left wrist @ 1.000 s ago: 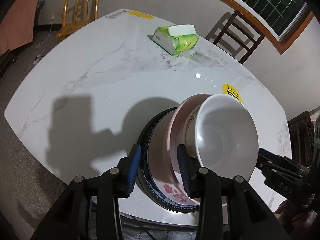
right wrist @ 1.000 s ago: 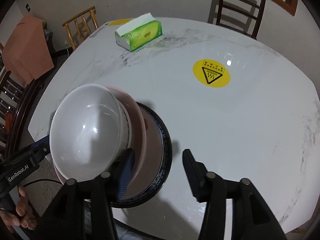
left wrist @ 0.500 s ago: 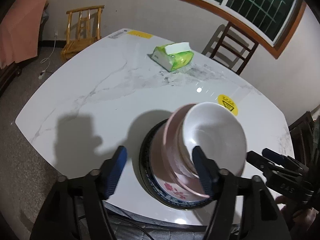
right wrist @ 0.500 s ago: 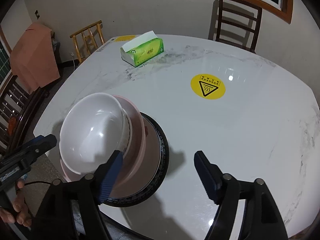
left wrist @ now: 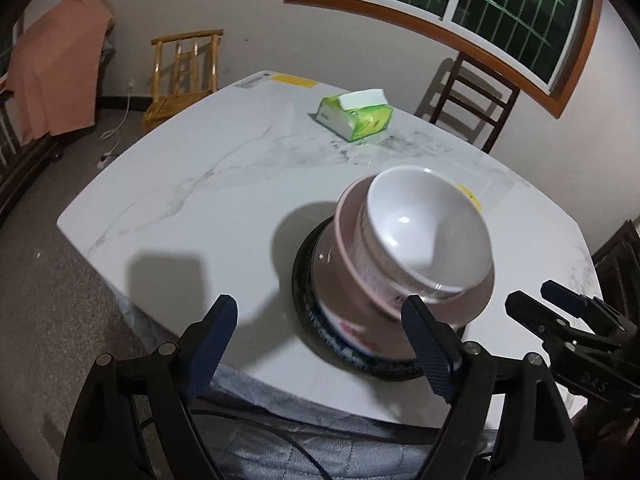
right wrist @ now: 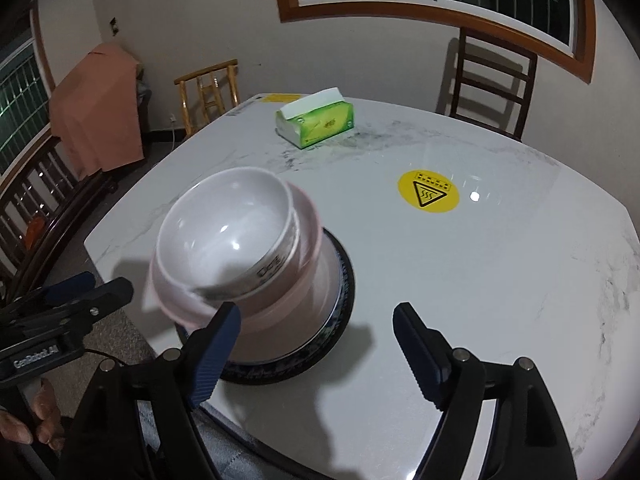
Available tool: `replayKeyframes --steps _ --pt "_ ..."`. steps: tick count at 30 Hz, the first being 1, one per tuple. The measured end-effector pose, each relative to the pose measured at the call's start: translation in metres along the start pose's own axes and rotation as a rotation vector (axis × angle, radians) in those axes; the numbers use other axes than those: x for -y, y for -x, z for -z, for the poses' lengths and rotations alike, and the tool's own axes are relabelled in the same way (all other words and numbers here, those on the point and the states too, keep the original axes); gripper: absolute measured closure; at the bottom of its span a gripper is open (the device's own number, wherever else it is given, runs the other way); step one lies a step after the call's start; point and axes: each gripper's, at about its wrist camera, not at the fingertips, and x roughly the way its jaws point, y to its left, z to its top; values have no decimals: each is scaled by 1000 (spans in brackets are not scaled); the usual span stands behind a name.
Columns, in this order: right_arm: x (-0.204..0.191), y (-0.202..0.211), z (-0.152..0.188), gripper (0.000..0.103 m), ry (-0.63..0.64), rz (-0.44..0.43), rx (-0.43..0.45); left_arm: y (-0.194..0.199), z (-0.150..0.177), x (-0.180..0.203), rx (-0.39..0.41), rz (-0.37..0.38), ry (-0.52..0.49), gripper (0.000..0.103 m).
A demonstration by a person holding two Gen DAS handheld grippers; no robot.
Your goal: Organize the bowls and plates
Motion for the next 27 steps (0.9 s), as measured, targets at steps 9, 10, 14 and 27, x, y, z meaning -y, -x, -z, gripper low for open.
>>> replayKeyframes --steps 9,10,14,27 --pt "-9 -10 26 22 -6 -20 -21 -3 22 -1 5 -67 -7 21" --pt "-9 -11 28 22 -4 -20 -21 -3 25 0 3 -77 -14 21" --pt "-11 -13 37 22 -2 -24 -36 -8 30 4 -8 -85 -32 21" --pt "-20 -17 41 22 20 -17 -62 -7 30 6 -9 -115 -42 21"
